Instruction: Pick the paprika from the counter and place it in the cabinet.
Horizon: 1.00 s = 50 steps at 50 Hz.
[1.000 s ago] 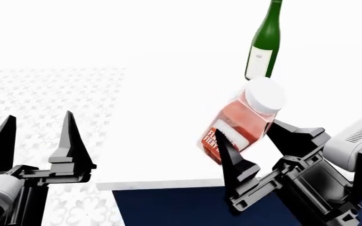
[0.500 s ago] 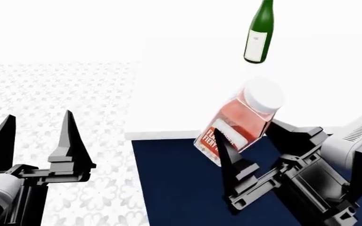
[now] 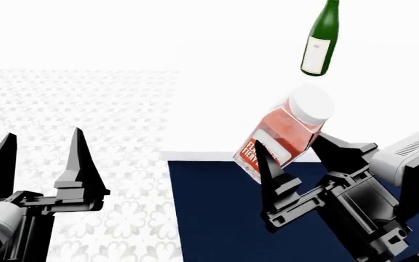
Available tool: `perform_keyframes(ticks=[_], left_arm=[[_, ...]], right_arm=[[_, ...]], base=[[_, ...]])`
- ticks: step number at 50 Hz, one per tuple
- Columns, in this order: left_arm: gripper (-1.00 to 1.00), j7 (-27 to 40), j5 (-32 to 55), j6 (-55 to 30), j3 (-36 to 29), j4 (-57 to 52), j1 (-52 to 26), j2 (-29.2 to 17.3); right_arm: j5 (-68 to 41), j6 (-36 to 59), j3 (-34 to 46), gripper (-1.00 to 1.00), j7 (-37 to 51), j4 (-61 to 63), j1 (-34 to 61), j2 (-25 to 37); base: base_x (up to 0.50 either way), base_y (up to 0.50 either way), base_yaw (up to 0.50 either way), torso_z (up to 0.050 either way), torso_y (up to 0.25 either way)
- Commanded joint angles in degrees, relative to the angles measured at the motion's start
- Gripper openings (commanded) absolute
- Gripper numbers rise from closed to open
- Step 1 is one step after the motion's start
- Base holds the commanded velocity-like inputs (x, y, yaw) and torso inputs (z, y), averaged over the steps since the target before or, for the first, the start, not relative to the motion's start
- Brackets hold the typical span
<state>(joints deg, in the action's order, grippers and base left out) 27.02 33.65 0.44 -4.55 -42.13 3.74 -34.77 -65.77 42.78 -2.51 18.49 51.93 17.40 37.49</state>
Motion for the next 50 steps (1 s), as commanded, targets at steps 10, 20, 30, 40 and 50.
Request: perform_keyframes(ticks=[10,20,30,40,50], left_arm=[[1.0,0.2,-0.1,0.2,0.1,-0.1,0.1,-0.2],[1.0,0.3,0.0,0.1,0.1,0.1,-0.2,-0.3],[1.0,0.5,0.0,0.0,0.1,0.0,-0.1,-0.4],[1.0,0.7,0.0,0.1,0.1,-0.4,0.1,-0.5],[1.0,0.8,0.1,0.0,0.1,-0.3,0.1,-0.6]], right_arm=[[3.8,-0.4,0.6,-1.0,-1.2,1.0,0.1,0.5],[4.5,-0.6,1.2,-1.0,-1.4,1.1,0.3,0.6],[4.9,-0.6,2.0,-1.0,-1.5,1.2,0.7,0.8],[4.7,-0.6,2.4,-1.0,-1.3,1.4,0.8,1.0],[4.8,-0.9,2.6,-1.0,-1.2,1.2,0.8,1.2]], base=[[0.0,0.0,0.5,0.0,0.0],[0.0,0.0,0.5,0.0,0.0],[0.0,0.0,0.5,0.0,0.0],[-0.01,0.02,0.5,0.0,0.0],[-0.02,0.07,0.5,0.0,0.0]])
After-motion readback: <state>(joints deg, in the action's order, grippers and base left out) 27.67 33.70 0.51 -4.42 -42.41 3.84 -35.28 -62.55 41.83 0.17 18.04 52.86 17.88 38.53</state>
